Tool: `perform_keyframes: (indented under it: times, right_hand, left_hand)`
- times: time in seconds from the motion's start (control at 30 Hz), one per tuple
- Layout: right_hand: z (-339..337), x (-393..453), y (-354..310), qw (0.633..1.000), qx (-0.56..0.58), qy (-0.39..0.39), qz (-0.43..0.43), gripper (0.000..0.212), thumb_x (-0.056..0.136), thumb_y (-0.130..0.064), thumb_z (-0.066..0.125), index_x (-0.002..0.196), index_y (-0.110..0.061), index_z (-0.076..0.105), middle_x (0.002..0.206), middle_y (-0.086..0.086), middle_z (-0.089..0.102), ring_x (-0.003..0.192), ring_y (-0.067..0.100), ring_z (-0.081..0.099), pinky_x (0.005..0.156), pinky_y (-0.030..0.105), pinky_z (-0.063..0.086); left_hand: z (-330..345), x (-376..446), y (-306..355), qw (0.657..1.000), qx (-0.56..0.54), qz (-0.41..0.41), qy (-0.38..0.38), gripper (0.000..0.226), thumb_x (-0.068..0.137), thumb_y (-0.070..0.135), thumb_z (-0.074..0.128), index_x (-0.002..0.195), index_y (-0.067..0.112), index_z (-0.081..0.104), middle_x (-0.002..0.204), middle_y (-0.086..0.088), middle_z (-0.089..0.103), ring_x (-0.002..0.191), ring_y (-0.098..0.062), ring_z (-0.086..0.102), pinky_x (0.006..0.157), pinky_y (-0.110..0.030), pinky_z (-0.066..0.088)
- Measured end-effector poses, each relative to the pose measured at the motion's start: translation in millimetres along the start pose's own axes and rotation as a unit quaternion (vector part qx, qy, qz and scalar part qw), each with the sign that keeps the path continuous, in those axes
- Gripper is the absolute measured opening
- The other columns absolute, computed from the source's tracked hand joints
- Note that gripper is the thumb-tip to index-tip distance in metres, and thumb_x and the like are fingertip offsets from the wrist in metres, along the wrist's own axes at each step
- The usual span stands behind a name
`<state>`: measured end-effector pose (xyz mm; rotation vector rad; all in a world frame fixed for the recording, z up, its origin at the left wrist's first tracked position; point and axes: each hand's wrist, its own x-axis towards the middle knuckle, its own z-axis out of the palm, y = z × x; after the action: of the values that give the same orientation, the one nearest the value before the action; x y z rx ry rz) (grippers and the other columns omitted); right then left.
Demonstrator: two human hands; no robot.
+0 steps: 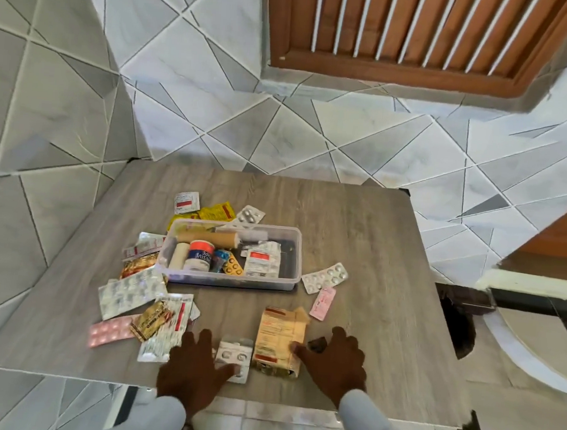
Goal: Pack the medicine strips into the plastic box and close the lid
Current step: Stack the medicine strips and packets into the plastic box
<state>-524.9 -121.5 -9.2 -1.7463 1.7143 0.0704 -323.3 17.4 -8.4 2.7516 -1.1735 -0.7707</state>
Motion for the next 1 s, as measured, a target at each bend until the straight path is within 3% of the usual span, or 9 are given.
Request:
perform_keyframes:
  times: [0.13,0.23,0.4,0.5,0.6,0.7,0.8,0.93,1.0]
  right_hand:
    - [5,-4,-2,1.000,-0.004,-0.028,-0.013,0.098,0.057,-0.082,0.062,0.130,-0.022,0.038,0.131,0.007,0.045,0.122,0.030,0.044,0.095,0.044,0.047]
    - [9,2,-12,0.997,0.032,-0.065,-0.022,0.091,0.061,-0.072,0.069,0.129,-0.021,0.037,0.129,0.007,0.049,0.120,0.030,0.049,0.095,0.043,0.048]
    - [20,10,-23,0.985,0.145,-0.084,-0.047,0.053,0.069,-0.035,0.079,0.112,-0.022,0.050,0.116,0.002,0.065,0.106,0.025,0.062,0.091,0.043,0.053]
    - [23,13,-22,0.969,0.223,-0.100,-0.037,0.043,0.073,-0.018,0.079,0.108,-0.020,0.054,0.111,0.002,0.067,0.101,0.023,0.064,0.087,0.041,0.056]
    - [23,17,-18,0.957,0.257,-0.125,-0.040,0.034,0.081,-0.015,0.073,0.112,-0.019,0.058,0.114,0.002,0.068,0.099,0.021,0.066,0.072,0.033,0.060]
    - [17,17,-18,0.951,0.279,-0.129,-0.045,0.023,0.090,-0.014,0.064,0.113,-0.016,0.061,0.114,0.002,0.067,0.097,0.020,0.065,0.058,0.021,0.053]
    - [4,12,-24,0.945,0.302,-0.112,-0.052,0.014,0.092,-0.013,0.059,0.105,-0.013,0.064,0.107,0.004,0.068,0.091,0.016,0.065,0.056,0.019,0.049]
    - [-19,5,-33,0.940,0.318,-0.094,-0.075,0.010,0.093,-0.013,0.058,0.101,-0.013,0.065,0.099,0.000,0.069,0.087,0.008,0.063,0.058,0.018,0.045]
    - [-33,3,-38,0.932,0.341,-0.079,-0.092,0.009,0.093,-0.011,0.059,0.098,-0.014,0.066,0.096,-0.001,0.071,0.086,0.011,0.066,0.059,0.019,0.046]
  left_hand:
    - [10,-2,8,0.995,-0.097,-0.025,-0.019,0.083,0.069,0.061,0.068,0.133,0.026,0.029,0.123,-0.009,0.047,0.114,-0.032,0.053,0.092,-0.043,0.048]
    - [11,1,19,0.986,-0.161,-0.029,-0.031,0.080,0.067,0.047,0.077,0.130,0.024,0.033,0.113,-0.007,0.055,0.104,-0.028,0.058,0.085,-0.035,0.048]
    - [9,6,32,0.977,-0.201,-0.064,-0.027,0.060,0.068,0.033,0.079,0.117,0.024,0.045,0.111,-0.004,0.063,0.100,-0.027,0.061,0.083,-0.034,0.050]
    - [7,10,35,0.964,-0.256,-0.072,-0.023,0.039,0.072,0.024,0.077,0.103,0.023,0.053,0.107,-0.004,0.064,0.096,-0.025,0.060,0.081,-0.032,0.049]
    - [5,11,37,0.953,-0.295,-0.057,-0.031,0.022,0.079,0.018,0.071,0.090,0.025,0.054,0.101,-0.001,0.062,0.090,-0.020,0.058,0.078,-0.029,0.045]
    - [1,11,35,0.947,-0.317,-0.050,-0.028,0.021,0.082,0.014,0.069,0.097,0.022,0.055,0.101,-0.001,0.060,0.089,-0.018,0.056,0.076,-0.026,0.041]
    - [-11,8,30,0.947,-0.319,-0.028,-0.019,0.025,0.082,0.014,0.069,0.098,0.025,0.054,0.104,-0.001,0.060,0.091,-0.017,0.056,0.078,-0.026,0.041]
    - [-32,6,20,0.945,-0.328,0.013,0.011,0.027,0.080,0.011,0.071,0.085,0.032,0.055,0.099,0.001,0.063,0.095,-0.020,0.061,0.078,-0.028,0.050]
    - [-45,7,16,0.948,-0.316,0.032,0.025,0.023,0.084,0.016,0.069,0.094,0.031,0.055,0.101,0.007,0.060,0.100,-0.017,0.059,0.078,-0.022,0.046]
